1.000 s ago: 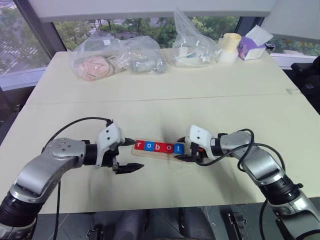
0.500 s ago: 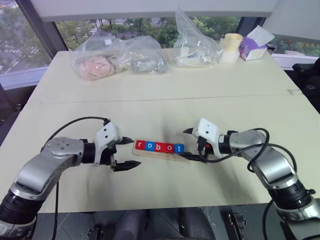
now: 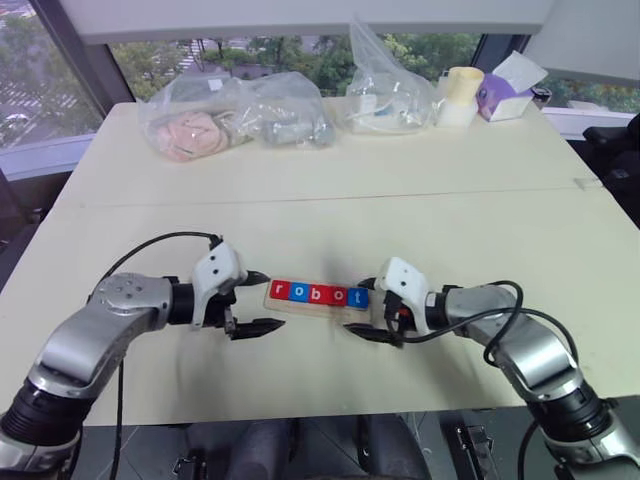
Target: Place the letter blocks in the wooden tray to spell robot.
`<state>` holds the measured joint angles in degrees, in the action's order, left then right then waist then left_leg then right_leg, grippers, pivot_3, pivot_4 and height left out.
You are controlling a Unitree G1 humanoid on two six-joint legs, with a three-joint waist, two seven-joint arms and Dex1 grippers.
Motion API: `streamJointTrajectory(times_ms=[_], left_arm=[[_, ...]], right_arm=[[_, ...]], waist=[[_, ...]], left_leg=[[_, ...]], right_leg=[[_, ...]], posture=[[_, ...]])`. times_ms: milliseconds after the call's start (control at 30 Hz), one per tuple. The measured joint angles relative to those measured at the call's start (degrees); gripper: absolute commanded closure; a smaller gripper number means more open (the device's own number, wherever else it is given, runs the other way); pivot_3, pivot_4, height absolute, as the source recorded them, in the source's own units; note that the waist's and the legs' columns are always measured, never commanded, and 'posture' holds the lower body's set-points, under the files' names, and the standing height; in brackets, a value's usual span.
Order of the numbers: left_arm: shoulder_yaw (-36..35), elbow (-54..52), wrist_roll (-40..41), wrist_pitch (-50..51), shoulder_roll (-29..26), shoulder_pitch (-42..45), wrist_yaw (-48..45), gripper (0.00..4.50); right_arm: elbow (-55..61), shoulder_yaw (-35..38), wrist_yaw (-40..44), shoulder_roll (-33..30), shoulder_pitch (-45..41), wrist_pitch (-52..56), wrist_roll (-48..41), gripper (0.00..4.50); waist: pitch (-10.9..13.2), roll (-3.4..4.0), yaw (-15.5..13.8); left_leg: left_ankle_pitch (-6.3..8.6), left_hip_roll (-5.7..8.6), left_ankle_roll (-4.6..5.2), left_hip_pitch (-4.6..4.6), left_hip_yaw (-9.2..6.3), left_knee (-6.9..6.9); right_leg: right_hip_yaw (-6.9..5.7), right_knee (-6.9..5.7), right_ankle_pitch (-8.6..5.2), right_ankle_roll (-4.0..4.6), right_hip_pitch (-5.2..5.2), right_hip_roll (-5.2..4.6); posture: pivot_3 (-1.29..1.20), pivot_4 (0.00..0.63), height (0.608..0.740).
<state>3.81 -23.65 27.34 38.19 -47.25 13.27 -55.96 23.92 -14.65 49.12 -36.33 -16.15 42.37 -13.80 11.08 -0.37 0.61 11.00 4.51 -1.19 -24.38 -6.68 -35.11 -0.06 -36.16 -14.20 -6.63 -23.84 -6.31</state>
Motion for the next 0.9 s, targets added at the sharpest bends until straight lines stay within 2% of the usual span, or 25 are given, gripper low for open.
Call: streamJointTrajectory(times_ms=[433, 567, 767, 900], left_arm=[[-0.8, 1.0, 0.6, 0.4, 1.5, -0.2, 0.4, 0.00], [-3.2, 1.6, 1.2, 0.4, 0.9, -2.6, 0.2, 0.00], [-10.3, 0.8, 4.0, 2.5, 0.5, -10.3, 2.3, 0.00], [-16.0, -0.3, 7.2, 4.7, 4.1, -16.7, 6.2, 0.00]], right_arm=[[0.0, 1.6, -3.5, 0.8, -0.9, 0.6, -0.2, 0.03], [1.4, 7.8, -3.5, -0.4, -0.2, 2.8, -3.9, 0.03], [7.9, 20.7, -3.4, -0.8, 7.6, 7.4, -14.3, 0.03], [8.0, 30.4, -6.2, -0.8, 10.7, 11.1, -18.9, 0.03]], waist=[[0.0, 0.00, 0.0], [0.0, 0.00, 0.0], [0.0, 0.00, -0.1], [0.0, -0.01, -0.1]], left_leg=[[0.00, 0.00, 0.00, 0.00, 0.00, -0.01], [0.00, 0.00, 0.00, 0.00, 0.00, 0.02], [0.00, -0.02, 0.00, 0.00, -0.01, 0.01], [0.01, -0.04, -0.01, 0.04, 0.00, 0.00]], right_leg=[[0.00, 0.00, 0.01, -0.02, 0.00, 0.01], [0.00, 0.00, 0.03, -0.05, -0.02, 0.01], [0.01, 0.02, -0.01, 0.01, 0.01, -0.05], [0.03, 0.01, 0.00, 0.04, 0.05, -0.12]], posture=[[0.00, 0.150, 0.740], [0.00, 0.150, 0.740], [0.00, 0.150, 0.740], [0.00, 0.150, 0.740]])
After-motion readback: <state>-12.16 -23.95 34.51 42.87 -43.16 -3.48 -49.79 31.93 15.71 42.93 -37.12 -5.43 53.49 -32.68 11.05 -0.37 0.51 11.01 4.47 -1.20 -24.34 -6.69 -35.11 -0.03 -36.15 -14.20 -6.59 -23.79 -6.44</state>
